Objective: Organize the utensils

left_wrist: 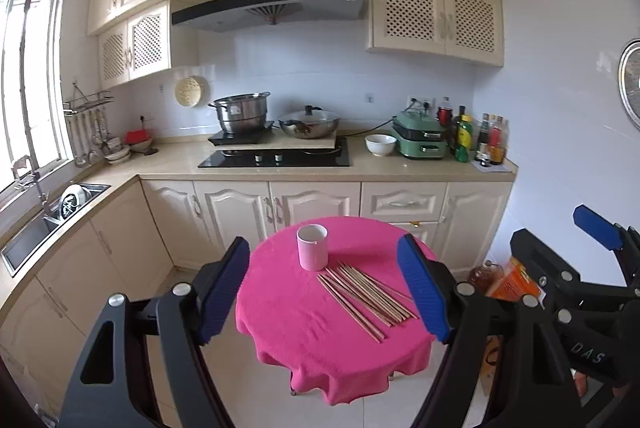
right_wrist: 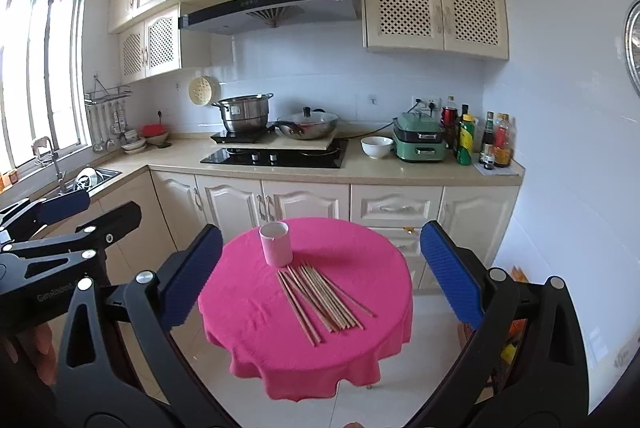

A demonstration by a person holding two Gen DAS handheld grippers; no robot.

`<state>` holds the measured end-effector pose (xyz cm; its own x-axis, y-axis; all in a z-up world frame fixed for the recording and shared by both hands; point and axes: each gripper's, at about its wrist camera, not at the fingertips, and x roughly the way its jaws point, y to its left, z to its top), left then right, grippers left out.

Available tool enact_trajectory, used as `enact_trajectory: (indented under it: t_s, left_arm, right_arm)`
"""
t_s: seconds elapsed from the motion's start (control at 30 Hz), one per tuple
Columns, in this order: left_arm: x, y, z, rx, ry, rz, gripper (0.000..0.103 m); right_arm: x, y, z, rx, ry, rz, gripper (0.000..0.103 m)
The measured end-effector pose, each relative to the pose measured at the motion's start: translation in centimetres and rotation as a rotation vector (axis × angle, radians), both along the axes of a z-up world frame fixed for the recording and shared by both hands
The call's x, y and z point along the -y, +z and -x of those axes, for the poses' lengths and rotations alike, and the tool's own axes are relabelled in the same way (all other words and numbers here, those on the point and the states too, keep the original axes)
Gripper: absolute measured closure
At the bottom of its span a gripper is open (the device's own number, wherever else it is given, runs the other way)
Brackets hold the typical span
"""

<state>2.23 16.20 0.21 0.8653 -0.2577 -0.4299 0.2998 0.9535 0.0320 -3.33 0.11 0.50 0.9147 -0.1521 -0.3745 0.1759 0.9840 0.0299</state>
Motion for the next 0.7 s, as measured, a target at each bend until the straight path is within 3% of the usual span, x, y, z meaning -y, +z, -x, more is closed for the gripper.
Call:
enact_trajectory:
  t_s: [0.5, 0.7]
  left_arm:
    - [-3.1, -0.4, 0.5, -0.005, -0.037, 0.018, 0.028]
    - [-2.0, -0.5, 0.7, -0.003, -0.032, 0.017, 0.028]
  right_arm:
    - [-3.4, -0.1, 1.7, -0.009, -0.038, 0.022, 0.006]
    - [-3.6, 0.1, 1.6, -0.009, -0.037, 0.027, 0.006]
